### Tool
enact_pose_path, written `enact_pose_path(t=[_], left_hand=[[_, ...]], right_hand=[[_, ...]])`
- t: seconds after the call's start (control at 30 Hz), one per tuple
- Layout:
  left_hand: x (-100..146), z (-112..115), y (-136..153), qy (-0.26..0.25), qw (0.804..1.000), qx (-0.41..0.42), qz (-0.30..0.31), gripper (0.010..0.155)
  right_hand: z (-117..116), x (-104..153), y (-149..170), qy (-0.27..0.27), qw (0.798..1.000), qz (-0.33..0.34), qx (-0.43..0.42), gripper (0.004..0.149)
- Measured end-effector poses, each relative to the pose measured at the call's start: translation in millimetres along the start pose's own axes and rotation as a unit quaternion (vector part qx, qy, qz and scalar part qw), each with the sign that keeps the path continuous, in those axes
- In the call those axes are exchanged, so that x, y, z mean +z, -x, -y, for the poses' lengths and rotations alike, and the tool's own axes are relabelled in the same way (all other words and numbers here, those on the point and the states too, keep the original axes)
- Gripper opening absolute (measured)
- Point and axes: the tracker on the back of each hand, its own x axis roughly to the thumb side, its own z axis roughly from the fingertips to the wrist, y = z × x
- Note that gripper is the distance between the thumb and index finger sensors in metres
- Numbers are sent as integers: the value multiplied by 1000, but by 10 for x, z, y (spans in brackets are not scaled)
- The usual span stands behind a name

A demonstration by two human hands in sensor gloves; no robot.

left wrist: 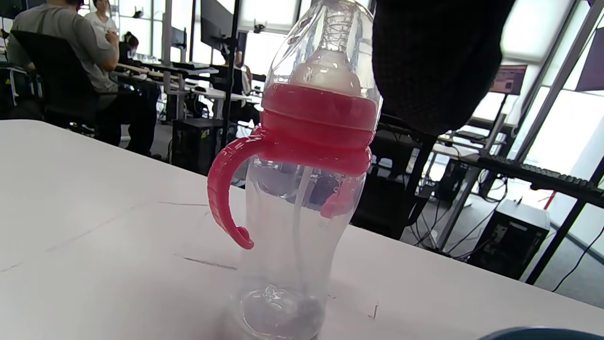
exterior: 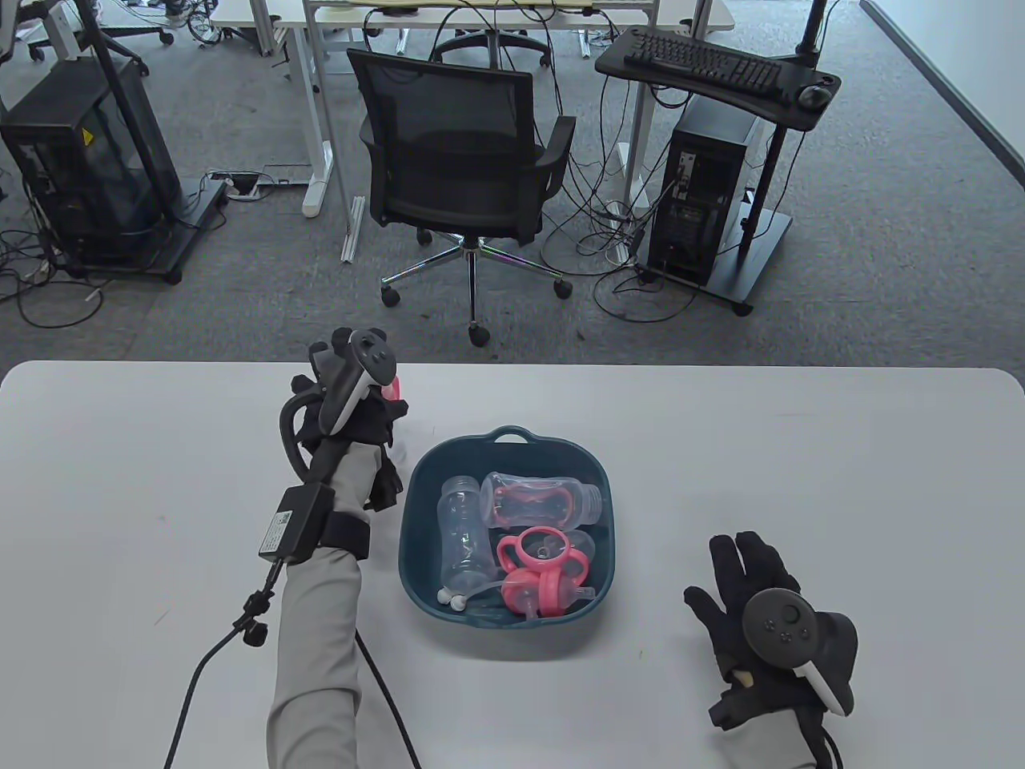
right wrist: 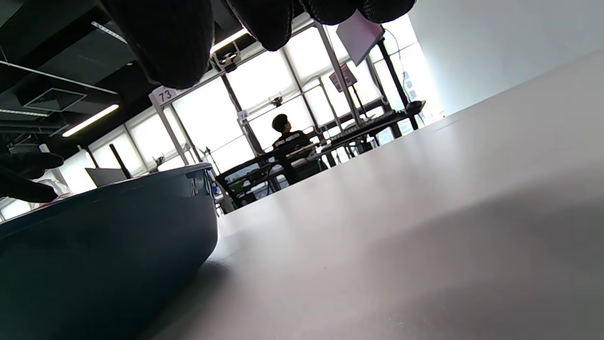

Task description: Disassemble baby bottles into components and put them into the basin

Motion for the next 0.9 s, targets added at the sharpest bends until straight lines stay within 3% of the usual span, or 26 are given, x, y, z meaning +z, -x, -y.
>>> enact_pose_path(t=[0.1,0.43,0.57,0.9], left_hand=[[-49,72,9,19,1000,-13,-5,87],[-162,118,22,13,998,67,-3,77],[-190,192,35,-9,998,69,-9,79],[-219,237,87,1,995,101,10,80]], right_hand=[[4,2,3,1,1000,-1,-1,69],[2,1,20,-2,1000,-4,-3,69],[4,3,31,-3,1000,-7,-3,69],[-4,0,25,-7,1000,-6,-5,68]])
